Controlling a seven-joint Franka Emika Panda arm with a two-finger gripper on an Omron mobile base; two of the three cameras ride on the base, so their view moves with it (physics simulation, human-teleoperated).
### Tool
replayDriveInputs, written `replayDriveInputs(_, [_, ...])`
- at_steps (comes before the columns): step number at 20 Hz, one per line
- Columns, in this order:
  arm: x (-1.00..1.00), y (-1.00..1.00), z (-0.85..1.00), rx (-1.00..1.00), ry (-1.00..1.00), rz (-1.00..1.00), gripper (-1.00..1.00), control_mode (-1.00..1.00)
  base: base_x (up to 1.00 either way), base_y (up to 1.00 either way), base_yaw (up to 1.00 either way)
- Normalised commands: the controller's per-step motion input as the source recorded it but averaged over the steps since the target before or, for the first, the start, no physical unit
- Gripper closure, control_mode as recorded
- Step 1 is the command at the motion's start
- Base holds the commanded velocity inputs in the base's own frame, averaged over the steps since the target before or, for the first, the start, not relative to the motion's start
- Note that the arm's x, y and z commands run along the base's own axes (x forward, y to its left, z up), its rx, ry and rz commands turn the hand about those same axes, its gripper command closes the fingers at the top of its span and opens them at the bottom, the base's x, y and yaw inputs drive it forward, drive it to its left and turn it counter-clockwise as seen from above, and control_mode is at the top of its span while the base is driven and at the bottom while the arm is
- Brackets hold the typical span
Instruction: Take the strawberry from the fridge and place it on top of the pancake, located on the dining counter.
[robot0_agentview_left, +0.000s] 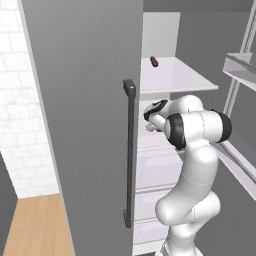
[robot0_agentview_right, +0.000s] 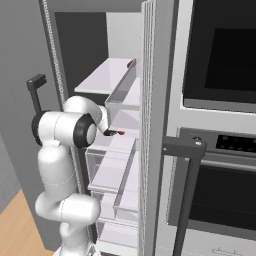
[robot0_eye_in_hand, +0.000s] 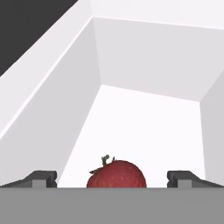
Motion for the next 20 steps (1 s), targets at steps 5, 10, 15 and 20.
replayDriveInputs(5, [0.06, -0.01, -0.09, 0.00, 0.00, 0.00, -1.00, -1.00, 0.00, 0.00, 0.00])
replayDriveInputs(10, [0.03, -0.01, -0.02, 0.00, 0.00, 0.00, -1.00, -1.00, 0.00, 0.00, 0.00])
replayDriveInputs(15, [0.00, 0.00, -0.07, 0.00, 0.03, 0.00, 1.00, -1.00, 0.00, 0.00, 0.00])
replayDriveInputs(20, [0.00, 0.00, -0.02, 0.00, 0.00, 0.00, 1.00, -1.00, 0.00, 0.00, 0.00])
